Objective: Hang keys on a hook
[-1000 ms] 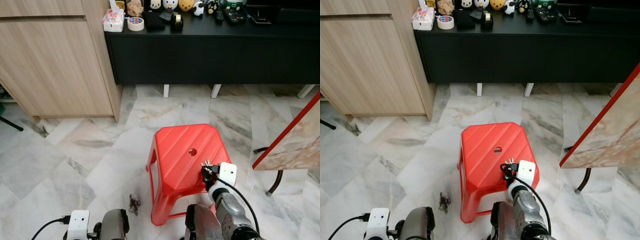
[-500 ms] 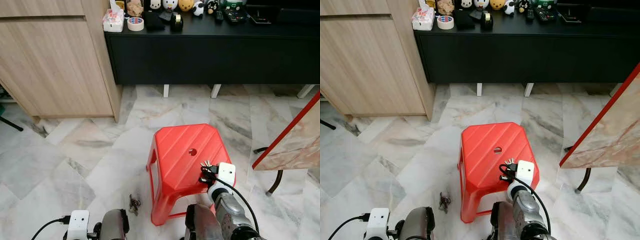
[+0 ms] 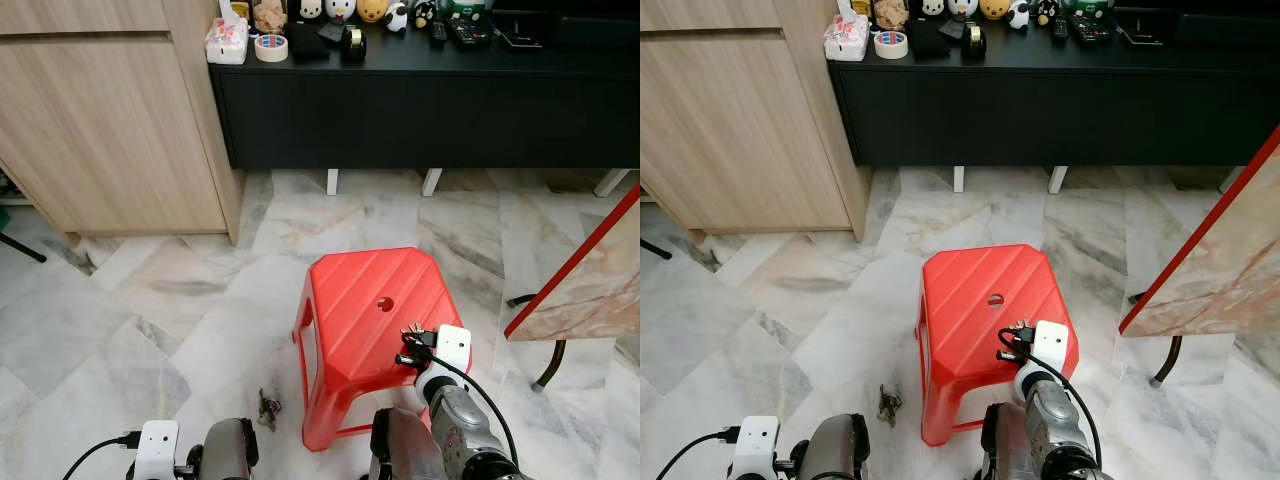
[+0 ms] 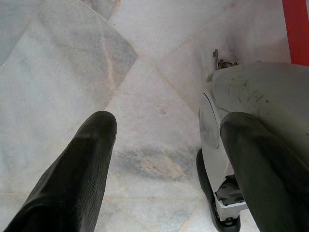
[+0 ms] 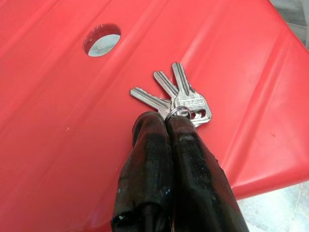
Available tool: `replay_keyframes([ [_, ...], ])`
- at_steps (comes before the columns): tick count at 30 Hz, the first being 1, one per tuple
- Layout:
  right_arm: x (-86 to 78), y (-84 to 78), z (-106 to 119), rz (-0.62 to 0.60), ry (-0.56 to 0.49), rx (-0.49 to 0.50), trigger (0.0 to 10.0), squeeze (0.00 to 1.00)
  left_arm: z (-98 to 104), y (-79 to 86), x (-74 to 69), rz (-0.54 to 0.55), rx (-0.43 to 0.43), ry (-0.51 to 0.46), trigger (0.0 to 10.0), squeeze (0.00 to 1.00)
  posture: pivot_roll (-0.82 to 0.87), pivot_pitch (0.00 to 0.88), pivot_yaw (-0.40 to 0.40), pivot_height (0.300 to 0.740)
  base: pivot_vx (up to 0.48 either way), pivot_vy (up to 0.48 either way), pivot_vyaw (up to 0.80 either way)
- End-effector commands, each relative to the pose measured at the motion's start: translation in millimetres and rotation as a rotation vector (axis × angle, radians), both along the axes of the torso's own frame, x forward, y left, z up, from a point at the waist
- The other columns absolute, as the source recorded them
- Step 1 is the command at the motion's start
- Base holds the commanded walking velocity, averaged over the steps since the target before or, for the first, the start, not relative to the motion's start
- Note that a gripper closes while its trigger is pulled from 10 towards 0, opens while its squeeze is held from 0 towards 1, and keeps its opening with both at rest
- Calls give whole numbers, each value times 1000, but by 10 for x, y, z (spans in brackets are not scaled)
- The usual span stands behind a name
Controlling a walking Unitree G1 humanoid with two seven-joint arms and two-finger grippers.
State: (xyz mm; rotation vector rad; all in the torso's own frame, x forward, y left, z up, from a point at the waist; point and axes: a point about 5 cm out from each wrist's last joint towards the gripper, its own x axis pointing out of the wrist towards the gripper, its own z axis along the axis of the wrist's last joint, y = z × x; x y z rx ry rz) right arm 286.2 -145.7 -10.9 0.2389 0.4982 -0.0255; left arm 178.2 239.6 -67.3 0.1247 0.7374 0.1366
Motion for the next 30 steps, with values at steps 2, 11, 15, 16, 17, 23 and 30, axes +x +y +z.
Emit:
replay_keyframes([
  [2, 9, -46, 26, -30, -32, 4, 0, 0, -206, -204, -293, -76, -48, 152, 10000, 0, 41, 147, -83, 586, 0, 0, 0],
  [11, 118, -56, 288, -4, -252, -73, 0, 0, -197, -218, -257, -75, -47, 147, 10000, 0, 34, 131, -84, 586, 0, 0, 0],
  [15, 119, -34, 367, 17, -316, -99, 6706, 0, -190, -234, -228, -75, -48, 142, 10000, 0, 29, 114, -86, 586, 0, 0, 0],
  [16, 119, -34, 367, 17, -316, -99, 6706, 0, -190, -234, -228, -75, -48, 142, 10000, 0, 29, 114, -86, 586, 0, 0, 0],
  [17, 105, -30, 393, 32, -339, -124, 10000, 0, -187, -241, -214, -75, -48, 140, 10000, 0, 25, 106, -87, 586, 0, 0, 0],
  [23, 55, -65, 451, 15, -379, -118, 10000, 0, -178, -230, -192, -72, -45, 138, 10000, 0, 17, 85, -85, 586, 0, 0, 0],
  [30, 12, -73, 462, 1, -390, -115, 10000, 0, -171, -216, -173, -71, -41, 144, 10000, 0, 14, 55, -83, 615, 0, 0, 0],
])
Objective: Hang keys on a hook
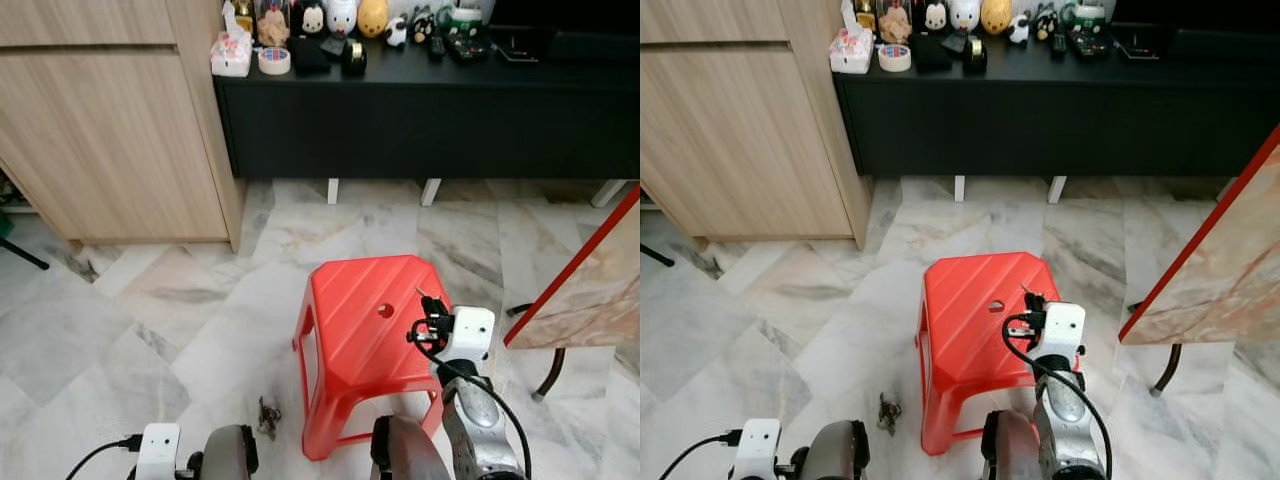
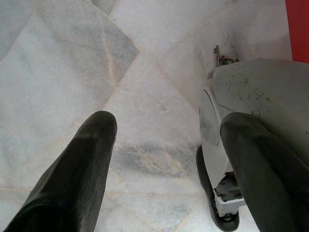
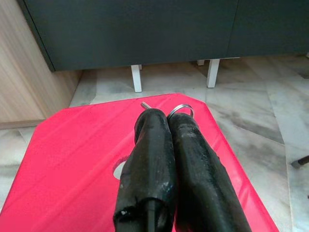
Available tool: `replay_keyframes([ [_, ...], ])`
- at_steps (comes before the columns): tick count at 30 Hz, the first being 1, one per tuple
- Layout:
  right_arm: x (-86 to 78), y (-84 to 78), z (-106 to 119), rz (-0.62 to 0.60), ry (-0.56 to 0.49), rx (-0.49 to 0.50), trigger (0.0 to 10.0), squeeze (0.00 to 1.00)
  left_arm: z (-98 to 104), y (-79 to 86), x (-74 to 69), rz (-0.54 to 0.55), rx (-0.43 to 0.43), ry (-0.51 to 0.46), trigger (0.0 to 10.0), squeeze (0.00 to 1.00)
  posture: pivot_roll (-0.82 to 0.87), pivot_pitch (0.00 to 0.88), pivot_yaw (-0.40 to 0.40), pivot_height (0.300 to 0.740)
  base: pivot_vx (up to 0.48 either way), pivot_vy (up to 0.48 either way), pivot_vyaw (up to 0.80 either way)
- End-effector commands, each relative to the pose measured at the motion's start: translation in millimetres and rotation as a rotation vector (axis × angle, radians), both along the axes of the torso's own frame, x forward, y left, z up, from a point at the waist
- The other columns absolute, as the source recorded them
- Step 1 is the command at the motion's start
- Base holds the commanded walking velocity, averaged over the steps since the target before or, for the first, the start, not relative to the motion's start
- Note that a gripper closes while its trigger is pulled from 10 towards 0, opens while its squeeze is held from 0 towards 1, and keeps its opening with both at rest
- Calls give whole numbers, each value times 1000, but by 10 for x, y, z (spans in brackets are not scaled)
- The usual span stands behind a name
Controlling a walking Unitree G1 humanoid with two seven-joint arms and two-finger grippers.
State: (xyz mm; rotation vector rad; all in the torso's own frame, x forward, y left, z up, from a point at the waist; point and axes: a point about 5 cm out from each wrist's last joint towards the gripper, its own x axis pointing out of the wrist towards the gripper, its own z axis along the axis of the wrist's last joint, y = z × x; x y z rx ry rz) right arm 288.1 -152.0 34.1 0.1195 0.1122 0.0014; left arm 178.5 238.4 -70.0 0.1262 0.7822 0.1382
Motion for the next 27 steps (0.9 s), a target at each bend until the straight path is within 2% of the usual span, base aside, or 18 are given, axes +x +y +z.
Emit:
replay_keyframes([
  [1, -3, -7, 15, -9, -3, 7, 10000, 0, -144, -201, -174, -75, -42, 100, 10000, 0, 14, 55, -83, 625, 0, 0, 0],
  [10, 6, 18, 46, -3, -3, 8, 10000, 0, -150, -201, -184, -71, -43, 107, 10000, 0, 16, 28, -84, 670, 0, 0, 0],
  [20, -23, 36, 48, -1, -2, 3, 10000, 0, -171, -248, -208, -76, -47, 118, 10000, 0, 16, 1, -84, 740, 0, 0, 0],
  [27, -36, 51, 16, -2, 23, -2, 10000, 0, -168, -246, -198, -79, -43, 119, 10000, 0, 18, 0, -83, 740, 0, 0, 0],
])
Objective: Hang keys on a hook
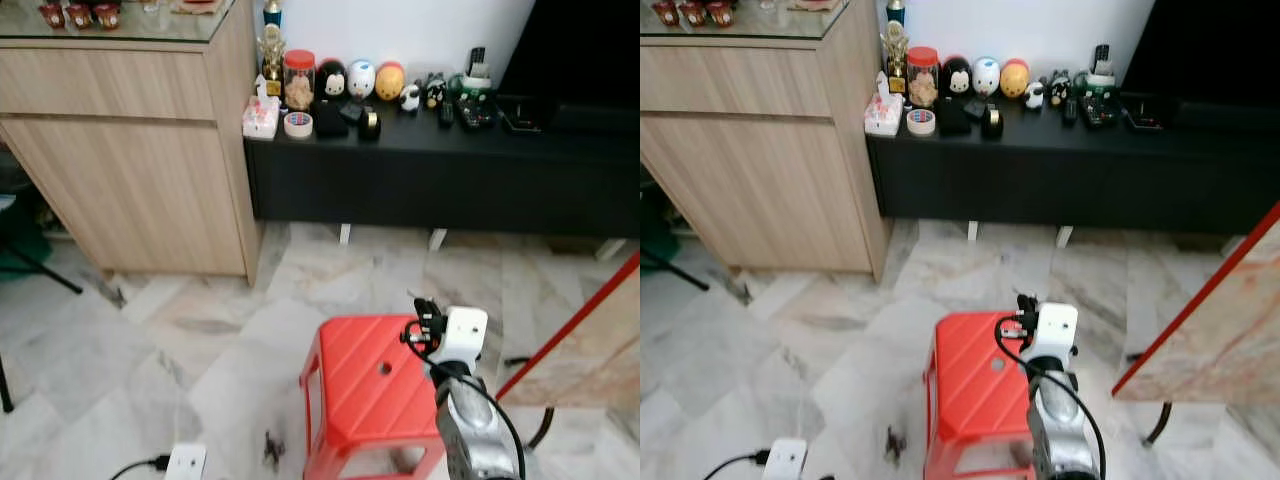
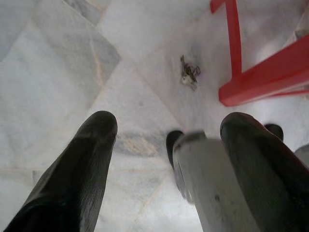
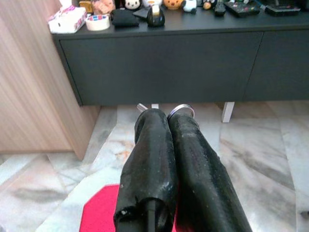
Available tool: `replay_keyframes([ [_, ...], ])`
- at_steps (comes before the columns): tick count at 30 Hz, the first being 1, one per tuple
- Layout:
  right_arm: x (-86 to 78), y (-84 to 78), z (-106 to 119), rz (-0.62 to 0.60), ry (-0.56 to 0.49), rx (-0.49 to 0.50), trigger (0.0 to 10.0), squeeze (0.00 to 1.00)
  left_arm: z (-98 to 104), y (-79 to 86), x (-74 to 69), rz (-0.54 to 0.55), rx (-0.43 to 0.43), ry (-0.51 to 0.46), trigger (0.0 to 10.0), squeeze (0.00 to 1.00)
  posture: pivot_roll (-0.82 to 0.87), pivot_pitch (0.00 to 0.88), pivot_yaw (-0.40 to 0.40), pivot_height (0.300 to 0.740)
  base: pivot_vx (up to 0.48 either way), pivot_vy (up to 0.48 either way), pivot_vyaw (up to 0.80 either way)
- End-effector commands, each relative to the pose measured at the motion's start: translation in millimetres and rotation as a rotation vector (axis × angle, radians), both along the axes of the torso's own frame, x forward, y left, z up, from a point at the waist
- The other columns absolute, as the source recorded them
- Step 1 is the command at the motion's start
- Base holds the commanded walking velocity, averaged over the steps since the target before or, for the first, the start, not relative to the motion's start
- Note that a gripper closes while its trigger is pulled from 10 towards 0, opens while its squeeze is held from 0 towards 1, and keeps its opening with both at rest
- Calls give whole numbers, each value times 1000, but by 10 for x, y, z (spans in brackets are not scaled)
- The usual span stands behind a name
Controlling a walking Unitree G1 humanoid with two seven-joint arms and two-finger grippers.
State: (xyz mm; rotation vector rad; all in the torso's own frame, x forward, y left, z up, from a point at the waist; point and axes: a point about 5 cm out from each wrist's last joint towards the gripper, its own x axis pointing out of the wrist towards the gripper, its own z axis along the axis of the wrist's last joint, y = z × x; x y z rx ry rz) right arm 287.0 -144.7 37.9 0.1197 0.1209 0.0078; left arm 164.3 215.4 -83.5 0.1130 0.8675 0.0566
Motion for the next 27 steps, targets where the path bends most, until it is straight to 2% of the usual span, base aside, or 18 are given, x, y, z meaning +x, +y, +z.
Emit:
replay_keyframes([
  [1, -33, -22, -47, -7, 33, -8, 10000, 0, -30, -15, -51, -20, 3, 31, 10000, 0, 18, 0, -83, 740, 0, 0, 0],
  [5, -85, -71, -229, -20, 173, -101, 10000, 0, -28, -14, -46, -22, 1, 31, 10000, 0, 15, 3, -84, 740, 0, 0, 0],
  [7, -111, -86, -260, -36, 192, -63, 10000, 0, -29, -14, -48, -21, -1, 32, 10000, 0, 19, 9, -84, 740, 0, 0, 0],
  [10, -131, -64, -310, -3, 240, -124, 10000, 0, -32, -12, -56, -21, -3, 34, 10000, 0, 12, 10, -84, 740, 0, 0, 0],
  [14, -84, -52, -185, -16, 142, -67, 10000, 0, -35, -13, -63, -20, -4, 36, 10000, 0, 20, 12, -85, 740, 0, 0, 0],
  [15, -49, -63, -89, -33, 75, -69, 10000, 0, -36, -11, -66, -19, -4, 37, 10000, 0, 18, 14, -85, 740, 0, 0, 0],
  [17, -32, -89, -68, -47, 69, -122, 10000, 0, -37, -10, -69, -20, -3, 38, 10000, 0, 18, 14, -85, 740, 0, 0, 0],
  [18, -45, -124, -202, -50, 189, -203, 10000, 0, -39, -7, -74, -19, -3, 40, 10000, 0, 18, 14, -85, 740, 0, 0, 0],
  [20, -90, -164, -332, -72, 297, -208, 10000, 0, -40, -6, -77, -19, -2, 41, 10000, 0, 15, 17, -87, 740, 0, 0, 0],
  [21, -108, -176, -360, -90, 312, -174, 10000, 0, -41, -7, -78, -20, -3, 41, 10000, 0, 18, 17, -87, 740, 0, 0, 0],
  [23, -106, -174, -350, -92, 300, -156, 10000, 0, -40, -8, -77, -19, -3, 41, 10000, 0, 23, 21, -88, 740, 0, 0, 0],
  [26, -68, -124, -241, -80, 198, -83, 10000, 0, -41, -6, -79, -18, -4, 40, 10000, 0, 22, 23, -88, 740, 0, 0, 0],
  [27, -9, -75, -42, -74, 49, -64, 10000, 0, -42, -6, -82, -18, -3, 42, 10000, 0, 22, 23, -88, 740, 0, 0, 0],
])
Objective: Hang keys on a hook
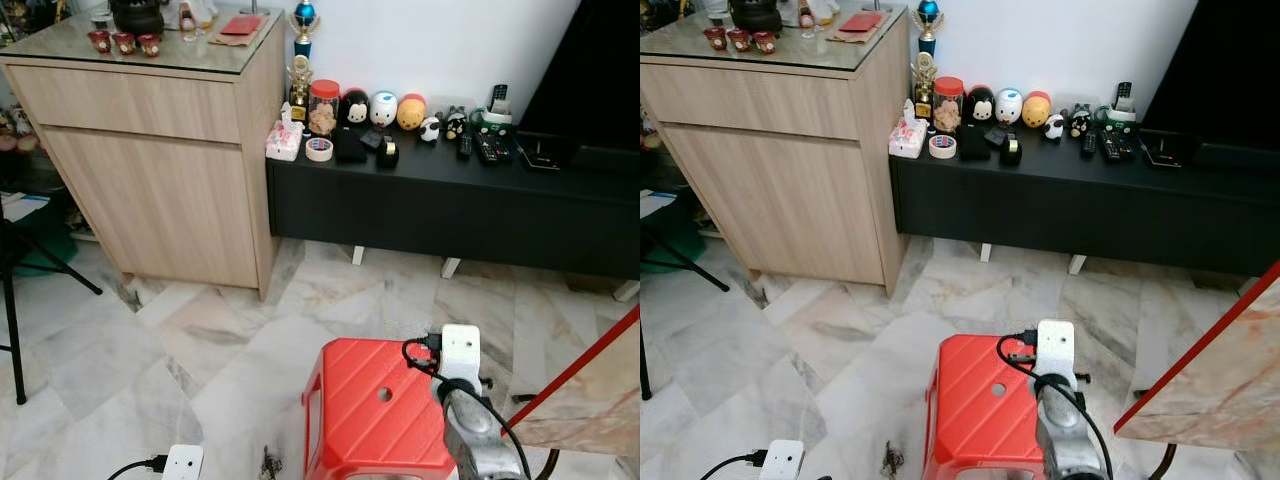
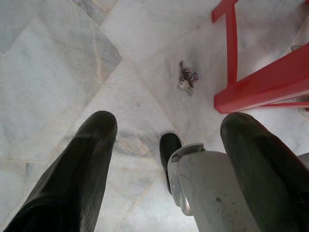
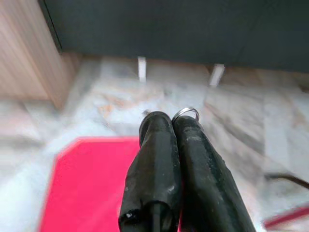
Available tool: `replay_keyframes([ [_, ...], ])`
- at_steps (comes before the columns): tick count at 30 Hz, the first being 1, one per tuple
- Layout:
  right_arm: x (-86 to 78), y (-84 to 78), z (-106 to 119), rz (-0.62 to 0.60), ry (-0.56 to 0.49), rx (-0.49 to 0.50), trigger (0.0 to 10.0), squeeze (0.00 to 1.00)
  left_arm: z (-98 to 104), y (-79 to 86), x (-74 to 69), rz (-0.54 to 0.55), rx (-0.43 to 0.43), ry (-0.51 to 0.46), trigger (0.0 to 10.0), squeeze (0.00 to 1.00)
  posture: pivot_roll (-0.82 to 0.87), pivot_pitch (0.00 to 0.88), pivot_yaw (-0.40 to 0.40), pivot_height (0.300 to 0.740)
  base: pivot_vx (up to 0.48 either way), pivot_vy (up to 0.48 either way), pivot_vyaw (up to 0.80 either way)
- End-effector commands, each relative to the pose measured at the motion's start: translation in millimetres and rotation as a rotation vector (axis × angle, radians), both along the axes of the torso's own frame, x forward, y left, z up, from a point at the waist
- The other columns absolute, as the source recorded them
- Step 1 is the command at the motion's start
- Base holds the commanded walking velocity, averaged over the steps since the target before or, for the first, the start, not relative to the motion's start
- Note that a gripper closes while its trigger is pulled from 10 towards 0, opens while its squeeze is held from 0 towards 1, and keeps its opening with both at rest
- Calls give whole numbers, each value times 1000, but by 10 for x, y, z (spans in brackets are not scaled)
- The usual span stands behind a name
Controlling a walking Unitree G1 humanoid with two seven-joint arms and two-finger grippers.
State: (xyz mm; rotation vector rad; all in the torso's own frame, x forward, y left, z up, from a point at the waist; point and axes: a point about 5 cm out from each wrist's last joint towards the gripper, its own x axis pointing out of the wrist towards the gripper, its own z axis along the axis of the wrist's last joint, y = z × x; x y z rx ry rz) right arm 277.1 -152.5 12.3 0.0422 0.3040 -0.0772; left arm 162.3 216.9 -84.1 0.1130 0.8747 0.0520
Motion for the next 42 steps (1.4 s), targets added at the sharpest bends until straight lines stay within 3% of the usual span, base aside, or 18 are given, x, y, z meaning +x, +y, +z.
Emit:
replay_keyframes([
  [1, 99, 12, 253, -4, -168, 27, 10000, 0, -37, -21, -63, -15, -1, 35, 10000, 0, 22, 23, -88, 740, 0, 0, 0],
  [3, 107, 17, 279, -9, -186, 45, 10000, 0, -37, -22, -64, -16, -1, 35, 10000, 0, 22, 23, -88, 740, 0, 0, 0],
  [4, 110, 38, 189, -1, -97, 58, 10000, 0, -37, -22, -64, -18, 0, 35, 10000, 0, 17, 27, -84, 740, 0, 0, 0],
  [6, 32, 11, -101, -1, 158, -52, 10000, 0, -38, -24, -66, -20, -1, 36, 10000, 0, 19, 27, -86, 740, 0, 0, 0],
  [7, 7, -15, -133, -25, 170, -45, 10000, 0, -39, -25, -67, -20, -1, 36, 10000, 0, 21, 28, -86, 740, 0, 0, 0],
  [10, 48, 20, 24, -16, 6, 82, 10000, 0, -37, -18, -69, -17, -2, 35, 10000, 0, 21, 35, -84, 740, 0, 0, 0],
  [13, 61, 43, 55, 8, -11, 72, 10000, 0, -37, -14, -71, -17, -1, 35, 10000, 0, 15, 34, -82, 740, 0, 0, 0],
  [15, 122, 21, 207, -14, -116, 91, 10000, 0, -39, -9, -78, -18, 1, 38, 10000, 0, 21, 36, -82, 740, 0, 0, 0],
  [18, 154, -25, 299, -49, -180, 84, 10000, 0, -39, -1, -79, -17, 2, 38, 10000, 0, 19, 37, -81, 740, 0, 0, 0],
  [23, 1, -67, -165, -60, 197, -3, 10000, 0, -39, 2, -82, -20, 1, 40, 10000, 0, 20, 38, -82, 740, 0, 0, 0],
  [26, 20, -68, -69, -83, 90, 97, 10000, 0, -37, 6, -80, -17, 0, 38, 10000, 0, 26, 43, -80, 740, 0, 0, 0],
  [31, 181, -65, 353, -82, -212, 117, 10000, 0, -38, 19, -90, -18, 2, 41, 10000, 0, 15, 44, -76, 740, 0, 0, 0],
  [32, 204, -68, 373, -80, -211, 86, 10000, 0, -39, 23, -94, -18, 3, 42, 10000, 0, 14, 42, -77, 740, 0, 0, 0],
  [34, 198, -57, 221, -73, -79, 72, 10000, 0, -39, 28, -98, -19, 3, 42, 10000, 0, 14, 42, -77, 740, 0, 0, 0],
  [35, 131, -28, -28, -43, 135, 23, 10000, 0, -39, 30, -98, -19, 3, 42, 10000, 0, 14, 44, -76, 740, 0, 0, 0],
  [36, 42, -26, -174, -56, 240, 42, 10000, 0, -38, 30, -99, -21, 3, 42, 10000, 0, 16, 43, -78, 740, 0, 0, 0],
  [40, -52, 0, -269, -66, 276, 125, 10000, 0, -38, 30, -99, -21, 2, 39, 10000, 0, 22, 47, -78, 740, 0, 0, 0],
  [42, -23, 8, -208, -41, 226, 77, 10000, 0, -39, 30, -104, -22, 3, 40, 10000, 0, 11, 49, -75, 740, 0, 0, 0],
])
